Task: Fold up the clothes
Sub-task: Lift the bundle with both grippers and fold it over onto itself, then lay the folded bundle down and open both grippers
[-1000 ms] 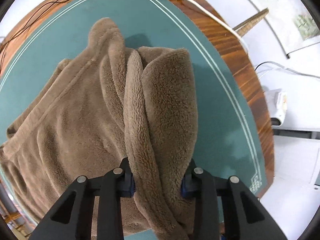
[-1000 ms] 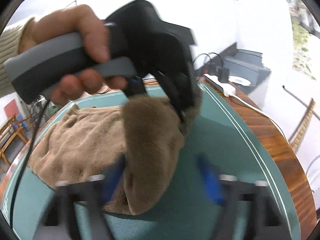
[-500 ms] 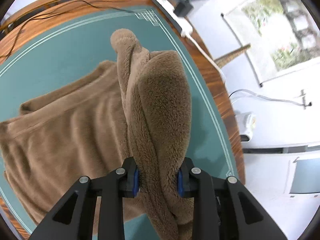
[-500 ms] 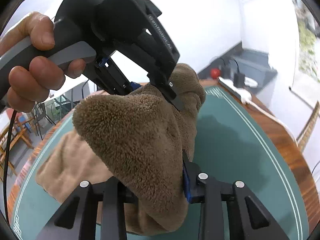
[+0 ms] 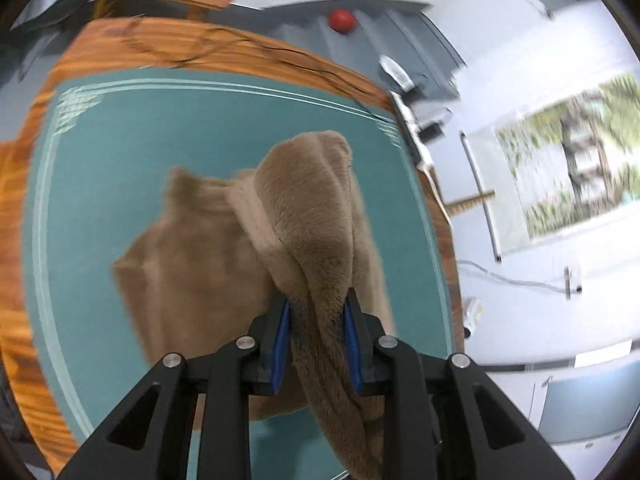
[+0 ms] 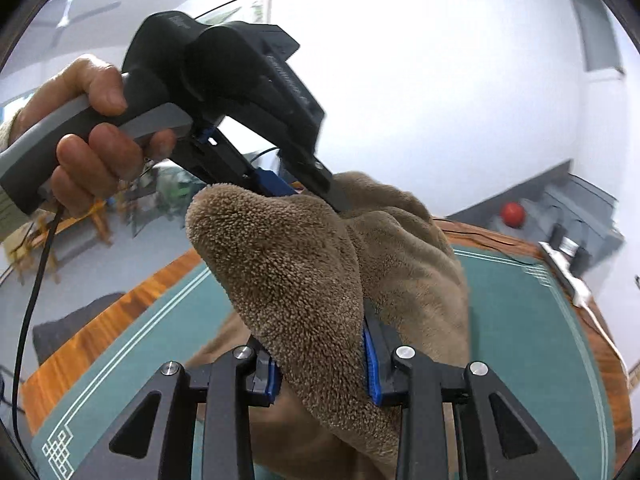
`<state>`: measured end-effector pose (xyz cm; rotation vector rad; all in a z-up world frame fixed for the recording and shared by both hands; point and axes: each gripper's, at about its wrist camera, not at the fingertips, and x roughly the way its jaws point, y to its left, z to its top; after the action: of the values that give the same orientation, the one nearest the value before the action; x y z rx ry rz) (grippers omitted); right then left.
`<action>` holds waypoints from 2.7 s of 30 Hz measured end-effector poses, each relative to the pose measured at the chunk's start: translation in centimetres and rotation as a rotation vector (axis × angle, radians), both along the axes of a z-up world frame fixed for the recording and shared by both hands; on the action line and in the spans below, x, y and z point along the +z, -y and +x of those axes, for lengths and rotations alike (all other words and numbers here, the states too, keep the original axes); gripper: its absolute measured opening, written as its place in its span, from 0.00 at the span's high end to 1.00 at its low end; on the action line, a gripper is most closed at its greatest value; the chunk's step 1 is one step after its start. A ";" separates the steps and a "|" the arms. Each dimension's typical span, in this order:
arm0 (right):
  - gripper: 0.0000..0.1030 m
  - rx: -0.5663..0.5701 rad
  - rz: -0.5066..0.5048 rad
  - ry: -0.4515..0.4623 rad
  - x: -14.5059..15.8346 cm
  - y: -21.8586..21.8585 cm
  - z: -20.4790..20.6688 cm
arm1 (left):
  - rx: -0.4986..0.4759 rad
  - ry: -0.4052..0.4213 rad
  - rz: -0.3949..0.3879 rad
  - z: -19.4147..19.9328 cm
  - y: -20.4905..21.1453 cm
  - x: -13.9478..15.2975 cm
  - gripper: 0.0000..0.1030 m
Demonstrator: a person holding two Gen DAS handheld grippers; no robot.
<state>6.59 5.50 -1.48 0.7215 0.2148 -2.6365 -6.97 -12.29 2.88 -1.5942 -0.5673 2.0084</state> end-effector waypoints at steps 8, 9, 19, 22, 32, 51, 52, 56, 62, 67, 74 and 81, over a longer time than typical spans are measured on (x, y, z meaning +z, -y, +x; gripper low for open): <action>0.67 0.084 0.079 0.109 -4.1 5.6 -0.1 | 0.124 0.090 0.076 2.1 7.8 -6.2 0.73; 0.67 0.084 0.086 0.117 -4.4 6.5 1.3 | 0.114 0.107 0.101 2.3 7.8 -7.1 0.73; 0.67 0.051 0.086 0.096 -3.9 5.7 2.2 | 0.086 0.205 0.341 3.1 4.6 -10.8 0.23; 0.67 0.043 0.078 0.090 -3.5 5.5 2.6 | 0.090 0.218 0.353 2.2 3.5 -11.4 0.23; 0.67 0.044 0.069 0.078 -2.9 6.0 4.1 | 0.091 0.256 0.373 -1.1 -0.1 -13.5 0.25; 0.67 0.222 0.058 0.209 -5.9 10.0 5.4 | 0.237 0.155 0.230 1.8 5.0 -14.6 0.80; 0.67 0.225 0.054 0.237 -6.5 9.9 5.3 | 0.246 0.161 0.230 1.9 5.1 -15.5 0.79; 0.66 0.229 0.024 0.277 -6.9 8.9 5.0 | 0.220 0.113 0.218 2.0 4.0 -16.1 0.73; 0.33 0.155 -0.053 0.173 -3.4 5.6 6.6 | 0.223 0.048 0.144 2.3 5.5 -14.3 0.48; 0.33 0.012 -0.056 0.135 -1.9 3.0 5.9 | 0.208 -0.074 0.009 3.9 6.3 -10.4 0.47; 0.33 -0.017 0.015 0.160 -3.7 2.4 4.0 | 0.066 -0.183 -0.099 6.1 1.5 -9.8 0.36; 0.33 -0.003 0.076 0.218 -6.5 2.2 2.7 | 0.026 -0.195 -0.140 7.4 -0.6 -12.0 0.36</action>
<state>9.33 3.29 -7.96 1.0275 0.2528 -2.5390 0.41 -11.72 -9.07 -1.4521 -0.3820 2.2344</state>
